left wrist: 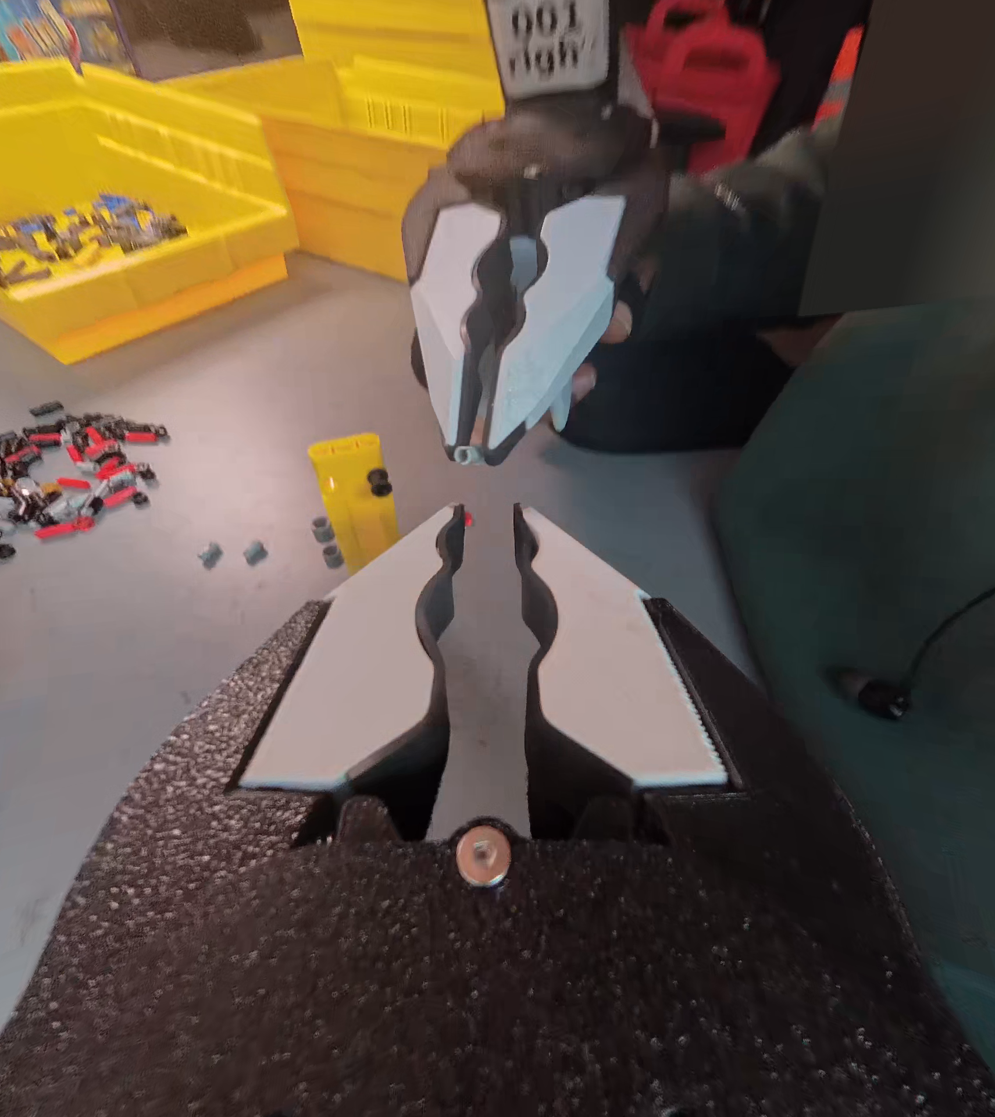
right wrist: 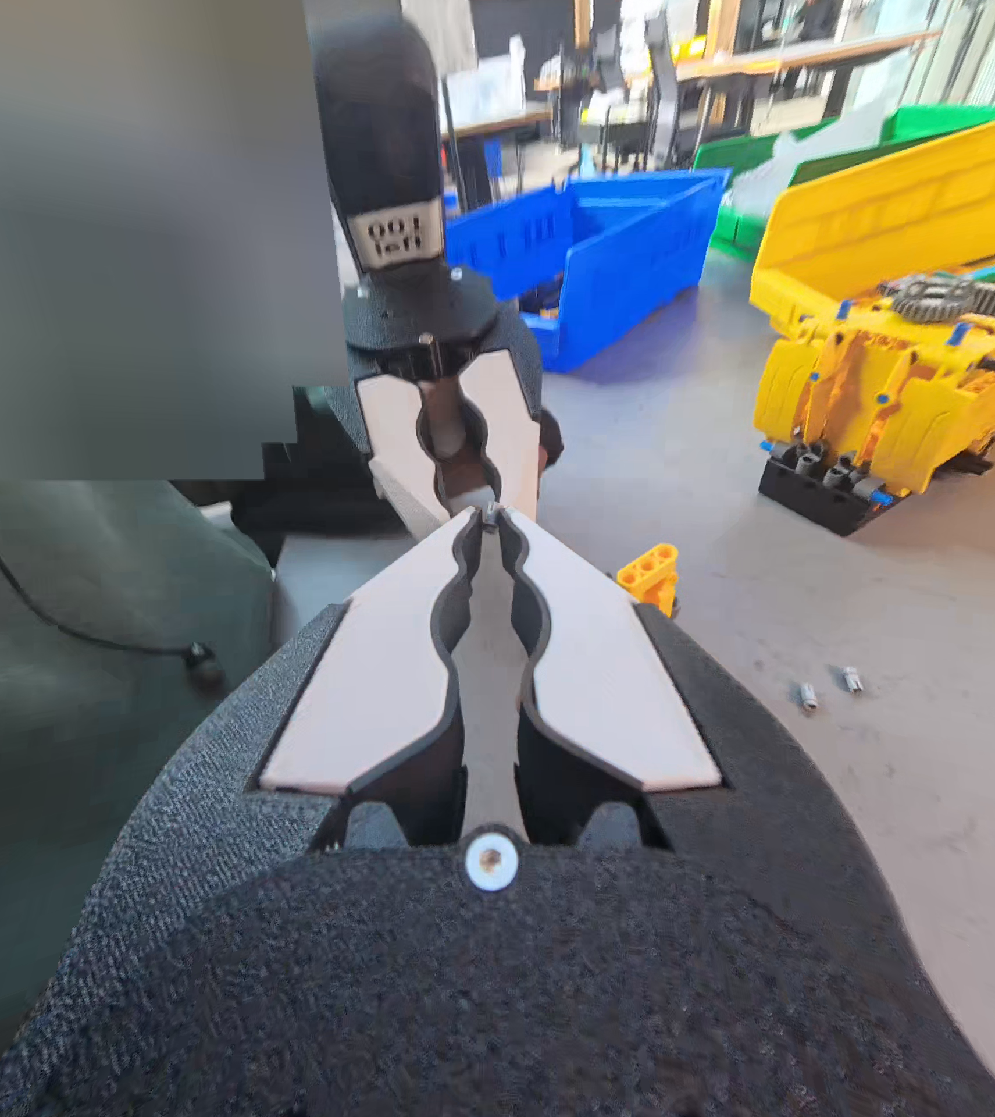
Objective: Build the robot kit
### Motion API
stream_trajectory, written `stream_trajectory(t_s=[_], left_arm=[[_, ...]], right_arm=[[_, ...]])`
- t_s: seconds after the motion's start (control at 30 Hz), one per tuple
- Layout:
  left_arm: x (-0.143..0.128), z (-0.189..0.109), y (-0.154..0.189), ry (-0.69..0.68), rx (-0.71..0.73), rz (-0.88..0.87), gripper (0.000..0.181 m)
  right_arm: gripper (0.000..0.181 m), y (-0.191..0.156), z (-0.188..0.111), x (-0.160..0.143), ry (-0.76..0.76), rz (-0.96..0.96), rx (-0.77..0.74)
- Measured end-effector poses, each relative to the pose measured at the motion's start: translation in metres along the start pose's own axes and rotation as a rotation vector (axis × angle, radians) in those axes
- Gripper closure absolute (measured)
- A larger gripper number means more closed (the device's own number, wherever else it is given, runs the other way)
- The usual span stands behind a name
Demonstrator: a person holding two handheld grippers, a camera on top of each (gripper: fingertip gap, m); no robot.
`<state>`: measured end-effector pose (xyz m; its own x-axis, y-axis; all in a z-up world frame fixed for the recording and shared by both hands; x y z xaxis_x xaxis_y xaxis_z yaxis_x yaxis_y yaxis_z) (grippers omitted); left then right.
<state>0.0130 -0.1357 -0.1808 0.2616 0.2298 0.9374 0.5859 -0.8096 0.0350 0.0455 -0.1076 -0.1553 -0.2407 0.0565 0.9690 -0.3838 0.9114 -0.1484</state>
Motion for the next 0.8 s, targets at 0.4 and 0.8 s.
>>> stream_trajectory(t_s=[0.4,0.8], left_arm=[[0.047,-0.019,-0.002,0.326,-0.003,-0.113,0.179],[0.038,-0.02,-0.003,0.278,0.012,-0.1,0.181]], right_arm=[[0.176,-0.003,-0.008,0.029,0.327,0.25,0.077],[0.177,-0.002,-0.009,0.023,0.276,0.167,0.066]])
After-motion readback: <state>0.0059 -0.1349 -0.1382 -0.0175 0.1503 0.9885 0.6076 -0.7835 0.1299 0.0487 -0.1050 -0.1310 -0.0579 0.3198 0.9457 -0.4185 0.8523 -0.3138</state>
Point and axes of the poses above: each gripper's, where its closed fingertips meet, z out along the fingers, x out of its top, y = z × x across the jaws, the point moved 3 cm from there along -z, back along the fingers
